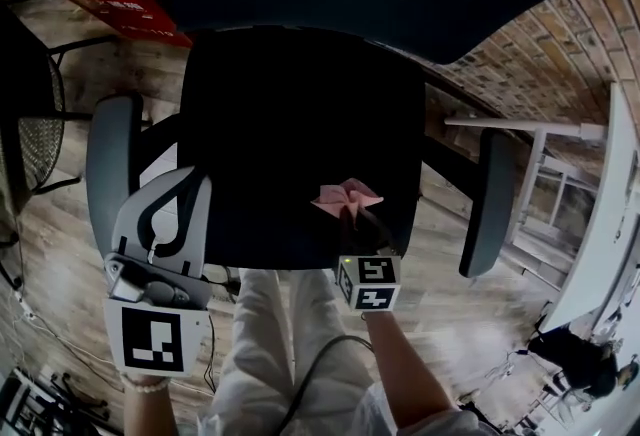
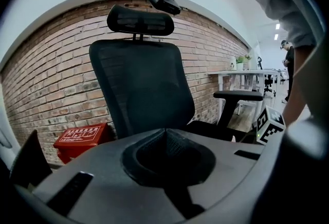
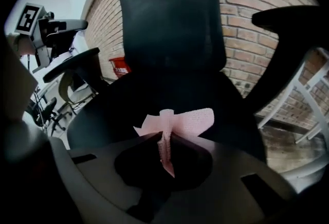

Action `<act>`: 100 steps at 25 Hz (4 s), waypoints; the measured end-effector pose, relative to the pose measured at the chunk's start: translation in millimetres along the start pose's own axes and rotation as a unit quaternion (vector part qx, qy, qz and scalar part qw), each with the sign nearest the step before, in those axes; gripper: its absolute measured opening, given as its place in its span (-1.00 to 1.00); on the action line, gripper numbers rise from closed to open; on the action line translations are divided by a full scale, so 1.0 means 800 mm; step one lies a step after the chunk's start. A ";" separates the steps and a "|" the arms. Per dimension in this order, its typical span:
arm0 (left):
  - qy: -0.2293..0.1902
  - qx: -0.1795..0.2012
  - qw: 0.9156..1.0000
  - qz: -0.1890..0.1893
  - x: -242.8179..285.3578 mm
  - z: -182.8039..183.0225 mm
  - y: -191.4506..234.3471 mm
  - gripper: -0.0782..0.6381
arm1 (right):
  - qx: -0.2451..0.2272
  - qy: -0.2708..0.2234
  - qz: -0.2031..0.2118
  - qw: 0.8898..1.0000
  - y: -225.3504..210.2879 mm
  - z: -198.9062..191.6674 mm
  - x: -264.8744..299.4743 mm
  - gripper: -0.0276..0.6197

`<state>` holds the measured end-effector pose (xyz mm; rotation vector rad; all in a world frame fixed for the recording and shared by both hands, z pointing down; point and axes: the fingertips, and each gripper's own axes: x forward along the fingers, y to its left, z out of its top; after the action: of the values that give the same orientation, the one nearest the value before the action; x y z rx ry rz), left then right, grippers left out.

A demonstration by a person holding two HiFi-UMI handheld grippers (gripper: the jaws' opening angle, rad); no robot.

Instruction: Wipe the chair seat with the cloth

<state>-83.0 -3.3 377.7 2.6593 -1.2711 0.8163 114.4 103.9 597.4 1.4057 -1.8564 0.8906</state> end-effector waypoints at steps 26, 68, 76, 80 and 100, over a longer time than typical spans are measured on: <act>-0.007 0.001 1.000 0.007 -0.038 -0.027 0.035 -0.73 | -0.102 0.001 0.305 0.947 0.390 0.004 0.025 -0.74; -0.016 0.039 0.997 -0.058 0.007 0.011 -0.037 -0.73 | -0.068 0.061 -0.106 0.990 -0.143 -0.092 -0.110 -0.74; -0.019 0.035 0.998 -0.051 0.005 0.007 -0.024 -0.73 | -0.027 0.070 -0.092 0.993 -0.093 -0.119 -0.108 -0.74; -0.020 0.031 0.998 -0.048 0.002 0.001 -0.017 -0.73 | 0.003 0.076 -0.067 0.995 -0.047 -0.136 -0.100 -0.74; -0.017 0.033 0.999 -0.038 -0.025 -0.019 0.011 -0.73 | -0.077 0.040 0.215 0.973 0.303 -0.092 -0.002 -0.74</act>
<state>-106.0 9.8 379.1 2.7645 -1.1628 0.8196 -114.0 213.4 604.3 0.8734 -2.1562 0.9662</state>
